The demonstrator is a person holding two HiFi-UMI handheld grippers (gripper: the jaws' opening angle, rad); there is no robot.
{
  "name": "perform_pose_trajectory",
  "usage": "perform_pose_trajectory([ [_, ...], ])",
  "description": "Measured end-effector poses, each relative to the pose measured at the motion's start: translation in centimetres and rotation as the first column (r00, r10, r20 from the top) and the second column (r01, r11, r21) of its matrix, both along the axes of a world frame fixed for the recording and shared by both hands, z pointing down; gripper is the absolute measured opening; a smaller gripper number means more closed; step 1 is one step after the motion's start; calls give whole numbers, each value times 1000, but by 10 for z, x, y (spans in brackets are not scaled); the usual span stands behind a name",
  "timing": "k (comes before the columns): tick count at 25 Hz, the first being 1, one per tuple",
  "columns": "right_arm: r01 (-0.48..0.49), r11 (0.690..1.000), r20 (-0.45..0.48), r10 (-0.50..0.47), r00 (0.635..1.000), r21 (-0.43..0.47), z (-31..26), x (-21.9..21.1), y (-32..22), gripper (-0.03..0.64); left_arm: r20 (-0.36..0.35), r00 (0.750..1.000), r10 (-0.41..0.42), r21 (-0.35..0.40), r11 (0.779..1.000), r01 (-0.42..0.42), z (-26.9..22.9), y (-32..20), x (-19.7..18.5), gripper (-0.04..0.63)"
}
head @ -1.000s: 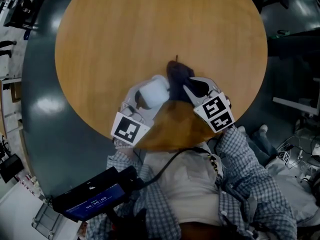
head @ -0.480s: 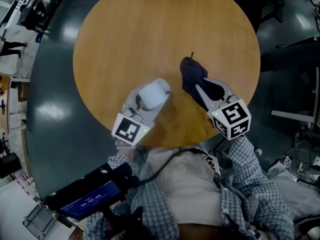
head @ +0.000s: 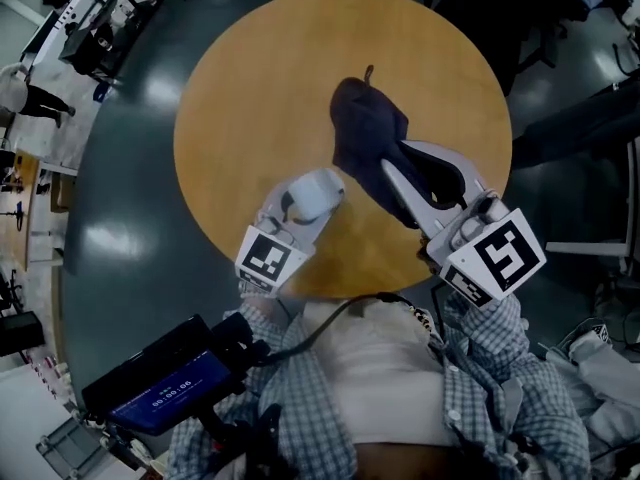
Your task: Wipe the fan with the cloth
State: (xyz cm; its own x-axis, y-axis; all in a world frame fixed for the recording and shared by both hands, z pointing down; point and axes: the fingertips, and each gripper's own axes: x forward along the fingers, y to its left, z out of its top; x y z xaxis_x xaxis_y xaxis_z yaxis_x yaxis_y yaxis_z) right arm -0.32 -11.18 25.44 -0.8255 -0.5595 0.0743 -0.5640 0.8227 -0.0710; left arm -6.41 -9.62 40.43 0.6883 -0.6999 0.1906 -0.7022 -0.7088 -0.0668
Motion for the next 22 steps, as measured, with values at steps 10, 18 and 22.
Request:
perform_pose_trajectory([
  [10,193,971,193,-164,967,-143,-10,-62,18,71,-49,999,-24,37,999,25,-10,-15,1,146],
  [18,37,935,135,12,991,-352,82,-40,-32,69,-127,991,-44,55,997,52,-28,-21,-4,144],
  [22,-36,905,40,58,998,-423,141,-30,-44,69,-136,987,-86,7,996,88,-41,-24,-5,144],
])
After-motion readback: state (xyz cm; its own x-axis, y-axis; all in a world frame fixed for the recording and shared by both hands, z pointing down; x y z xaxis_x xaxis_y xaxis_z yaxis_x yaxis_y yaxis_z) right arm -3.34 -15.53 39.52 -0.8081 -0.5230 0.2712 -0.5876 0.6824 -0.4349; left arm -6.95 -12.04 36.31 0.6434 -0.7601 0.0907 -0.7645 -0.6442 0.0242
